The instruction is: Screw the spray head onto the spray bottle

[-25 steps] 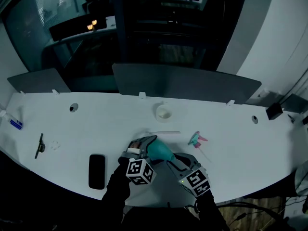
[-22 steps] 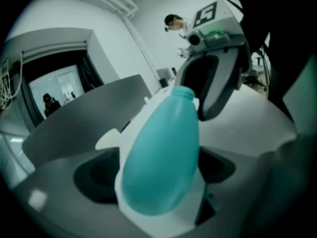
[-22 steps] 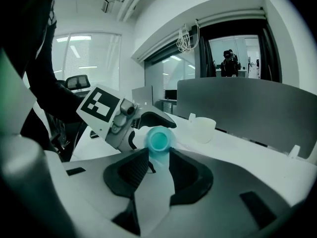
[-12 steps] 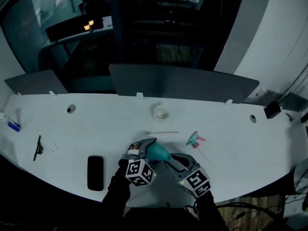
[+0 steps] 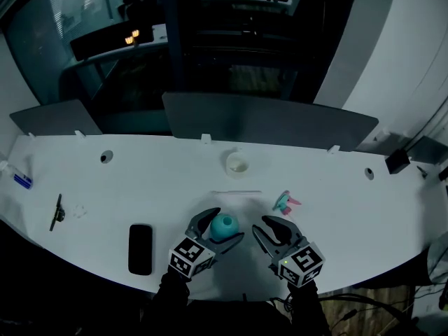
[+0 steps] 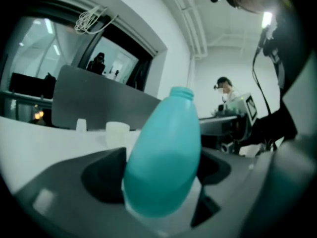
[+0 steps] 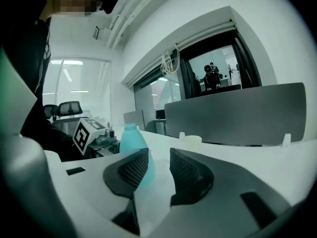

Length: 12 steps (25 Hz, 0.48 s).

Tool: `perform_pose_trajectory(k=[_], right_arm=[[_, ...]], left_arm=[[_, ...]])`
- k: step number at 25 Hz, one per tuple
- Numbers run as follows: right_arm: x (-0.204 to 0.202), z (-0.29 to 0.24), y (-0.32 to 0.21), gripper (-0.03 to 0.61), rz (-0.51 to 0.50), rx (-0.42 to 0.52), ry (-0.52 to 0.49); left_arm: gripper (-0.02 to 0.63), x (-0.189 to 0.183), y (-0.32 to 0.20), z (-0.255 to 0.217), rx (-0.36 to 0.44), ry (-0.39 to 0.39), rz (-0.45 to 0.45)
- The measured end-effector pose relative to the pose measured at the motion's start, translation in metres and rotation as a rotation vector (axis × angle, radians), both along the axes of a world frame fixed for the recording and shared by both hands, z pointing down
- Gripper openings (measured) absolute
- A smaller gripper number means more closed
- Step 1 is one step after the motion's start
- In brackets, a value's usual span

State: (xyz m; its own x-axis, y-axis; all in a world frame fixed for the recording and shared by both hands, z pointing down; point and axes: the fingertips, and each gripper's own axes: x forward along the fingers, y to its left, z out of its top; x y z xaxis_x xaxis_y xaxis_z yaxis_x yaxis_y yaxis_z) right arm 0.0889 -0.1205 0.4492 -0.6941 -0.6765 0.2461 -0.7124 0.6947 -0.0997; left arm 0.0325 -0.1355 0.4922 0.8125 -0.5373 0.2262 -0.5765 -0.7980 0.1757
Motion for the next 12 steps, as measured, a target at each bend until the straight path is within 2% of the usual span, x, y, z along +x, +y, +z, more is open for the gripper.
perform_pose_trajectory(k=[3, 6, 12], right_arm=[[0.008, 0.004, 0.002, 0.138, 0.061, -0.007, -0.057], [0.017, 0.009, 0.002, 0.138, 0.108, -0.035, -0.122], [0.029, 0.023, 0.008, 0.138, 0.146, -0.062, -0.088]], left_arm=[[0.416, 0.001, 0.012, 0.008, 0.005, 0.019, -0.013], [0.416, 0.003, 0.022, 0.015, 0.034, 0.006, -0.016], [0.414, 0.009, 0.039, 0.046, -0.014, -0.08, 0.028]])
